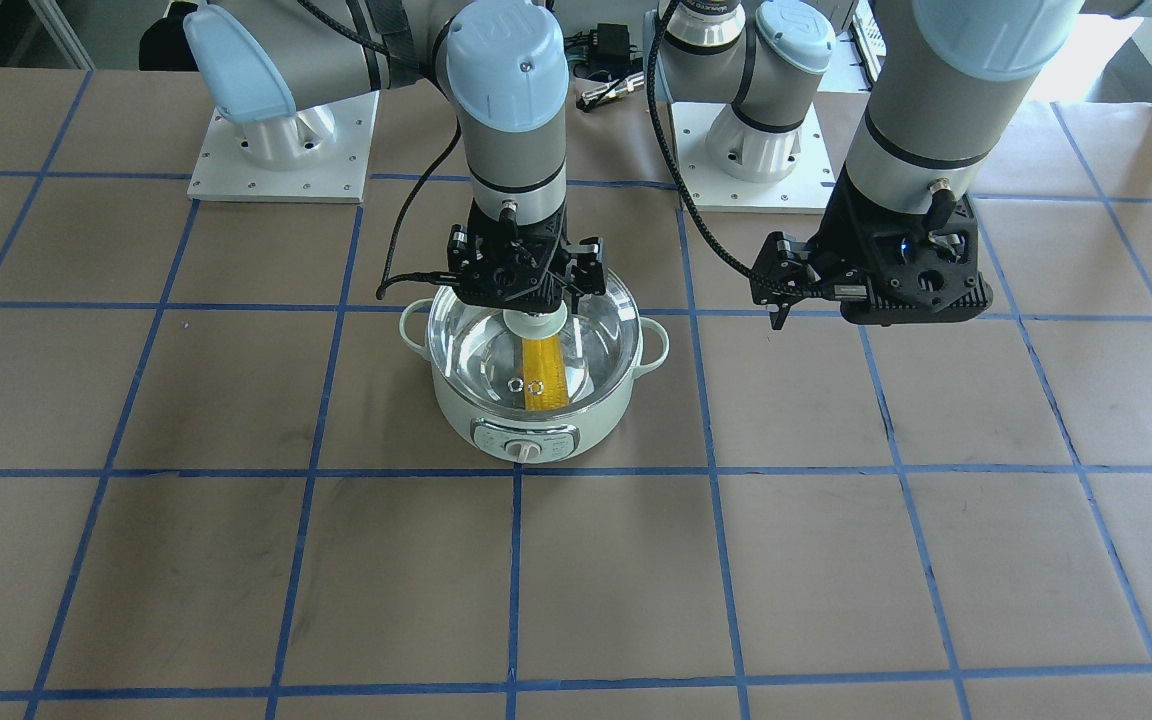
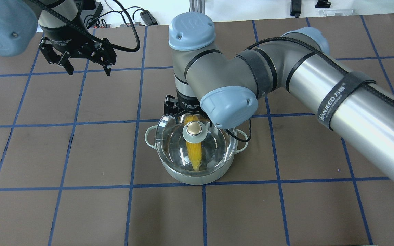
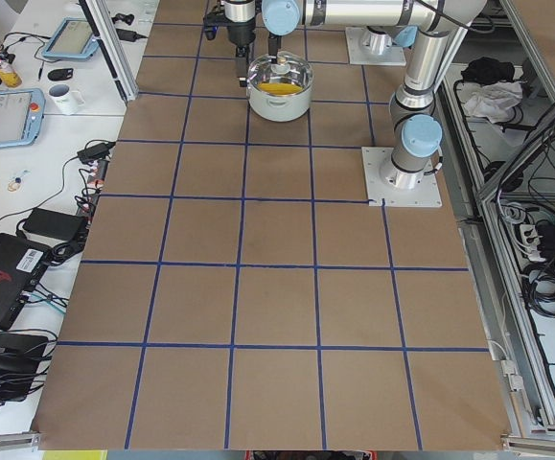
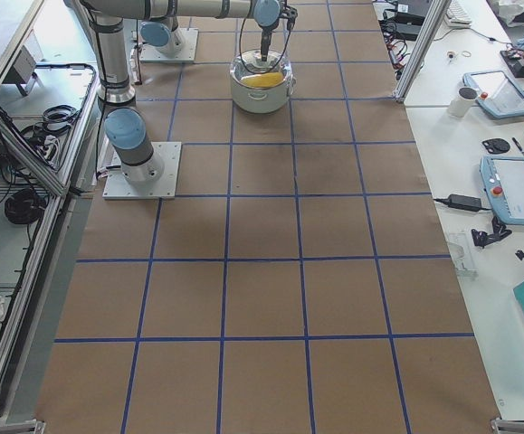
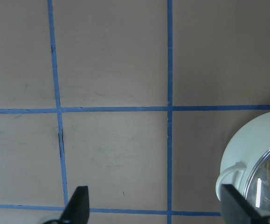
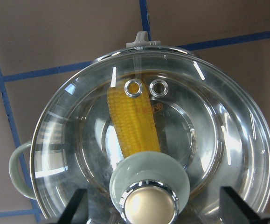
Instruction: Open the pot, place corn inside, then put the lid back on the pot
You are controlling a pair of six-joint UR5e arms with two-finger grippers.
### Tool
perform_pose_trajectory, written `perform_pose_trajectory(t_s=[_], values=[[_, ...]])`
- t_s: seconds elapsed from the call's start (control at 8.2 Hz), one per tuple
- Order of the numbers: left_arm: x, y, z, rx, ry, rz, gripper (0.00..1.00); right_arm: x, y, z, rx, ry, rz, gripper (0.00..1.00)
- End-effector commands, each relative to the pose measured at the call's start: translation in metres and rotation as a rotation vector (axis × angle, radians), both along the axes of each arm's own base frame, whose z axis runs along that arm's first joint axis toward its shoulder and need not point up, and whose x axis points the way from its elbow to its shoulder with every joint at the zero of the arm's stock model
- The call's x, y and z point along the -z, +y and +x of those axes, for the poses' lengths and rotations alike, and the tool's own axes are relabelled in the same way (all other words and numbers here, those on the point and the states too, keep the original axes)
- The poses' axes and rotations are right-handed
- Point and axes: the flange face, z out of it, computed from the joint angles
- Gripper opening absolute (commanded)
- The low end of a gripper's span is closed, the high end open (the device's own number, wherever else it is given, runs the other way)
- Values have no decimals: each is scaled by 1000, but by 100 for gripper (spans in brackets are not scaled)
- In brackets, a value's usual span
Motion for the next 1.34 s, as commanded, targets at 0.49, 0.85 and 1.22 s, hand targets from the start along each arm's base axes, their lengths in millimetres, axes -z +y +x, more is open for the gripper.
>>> perform_pose_trajectory(t_s=[0.49,0.85,1.22], values=[[-1,1,-2,-9,16,4,100,-117,-42,-205,-35,20,-100,100],[-29,24,-12,-14,117,-32,100,-128,-31,-218,-68,27,-88,100],[-21,32,-11,-17,108,-12,100,-133,-30,-217,-68,27,-91,100]])
